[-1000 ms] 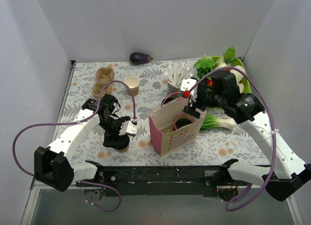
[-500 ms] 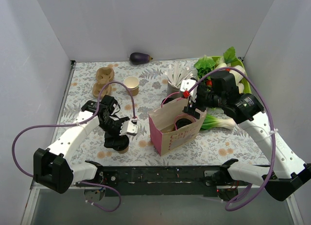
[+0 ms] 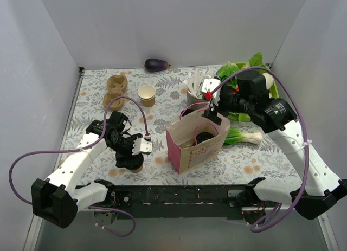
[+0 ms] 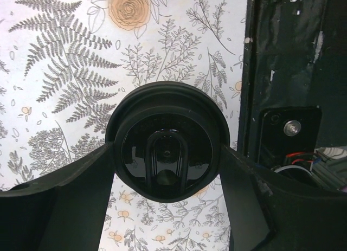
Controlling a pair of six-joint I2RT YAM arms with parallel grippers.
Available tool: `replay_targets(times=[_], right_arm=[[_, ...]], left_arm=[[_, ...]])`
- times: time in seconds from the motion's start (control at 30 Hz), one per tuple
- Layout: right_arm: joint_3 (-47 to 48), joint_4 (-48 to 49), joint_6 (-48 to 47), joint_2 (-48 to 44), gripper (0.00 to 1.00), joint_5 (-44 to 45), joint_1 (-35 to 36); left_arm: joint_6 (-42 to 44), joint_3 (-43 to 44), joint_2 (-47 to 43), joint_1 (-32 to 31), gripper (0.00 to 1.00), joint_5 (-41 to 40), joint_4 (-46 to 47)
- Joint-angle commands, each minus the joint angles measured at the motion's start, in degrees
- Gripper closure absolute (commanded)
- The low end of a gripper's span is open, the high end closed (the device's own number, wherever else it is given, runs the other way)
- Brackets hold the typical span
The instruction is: Pack the takeout coffee
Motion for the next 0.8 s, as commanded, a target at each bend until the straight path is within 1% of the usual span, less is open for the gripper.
replay_targets(times=[0.0,0.07,0.1,0.17,0.27,0.3,0.37,0.4,0.47,0.5,0.53,0.57,0.6,0.7,0.77], right_arm=[[7.0,4.0,2.6,1.2,0.11,0.4,-1.4],[9.8,2.4,2.5,3.5,0.11,-0.4,-2.5],[10.3,1.9,2.4,4.1,0.11,-2.1,-4.1],[11.2,0.0,1.5,5.9,0.11,-4.8,-6.3],[12.3,-2.9,-3.2,8.7,0.11,-8.7,-10.0],[13.4,-5.4,-6.0,9.5,0.11,-11.1,-11.9],[15.0,-8.4,-9.8,12.0,0.1,-13.0,-13.5],[16.5,-12.0,-14.2,12.9,0.09,-14.9,-14.7],[17.4,-16.5,-19.9,14.8,0.09,-16.4,-14.9],[17.1,-18.2,-23.0,15.4,0.08,-17.5,-14.9],[16.7,-20.0,-26.3,15.6,0.08,-17.8,-14.9],[16.1,-19.9,-26.9,15.8,0.08,-18.1,-15.0],[15.5,-19.7,-27.3,16.0,0.08,-18.6,-14.9],[14.8,-20.0,-30.5,17.4,0.08,-20.3,-14.7],[16.2,-21.2,-32.3,18.5,0.07,-21.4,-14.9]], left_arm=[[-0.4,3.5,1.2,-0.3,0.44,1.1,-4.1],[-2.0,5.6,1.7,-0.3,0.46,1.7,-4.8],[-2.6,6.1,1.8,-0.3,0.49,1.6,-4.9],[-4.1,6.7,2.3,-0.3,0.52,1.6,-5.1],[-6.3,7.9,2.0,-0.2,0.56,1.8,-5.2],[-7.1,8.8,1.8,-0.3,0.57,1.8,-5.2],[-8.6,9.7,1.2,-0.3,0.58,1.4,-4.8],[-10.8,10.1,0.6,-0.2,0.59,0.8,-4.4],[-13.6,10.9,0.2,-0.2,0.62,-0.9,-2.5],[-17.5,11.3,0.3,-0.1,0.66,-1.3,-1.7],[-19.8,12.3,0.6,-0.1,0.77,-1.8,-0.5],[-21.2,13.1,1.1,-0.1,0.9,-1.4,-0.7],[-23.9,13.9,1.9,-0.1,0.94,-1.0,-0.9],[-27.6,17.3,3.9,-0.1,0.97,0.5,-0.9],[-30.4,19.2,4.4,-0.1,1.0,0.6,-0.2]])
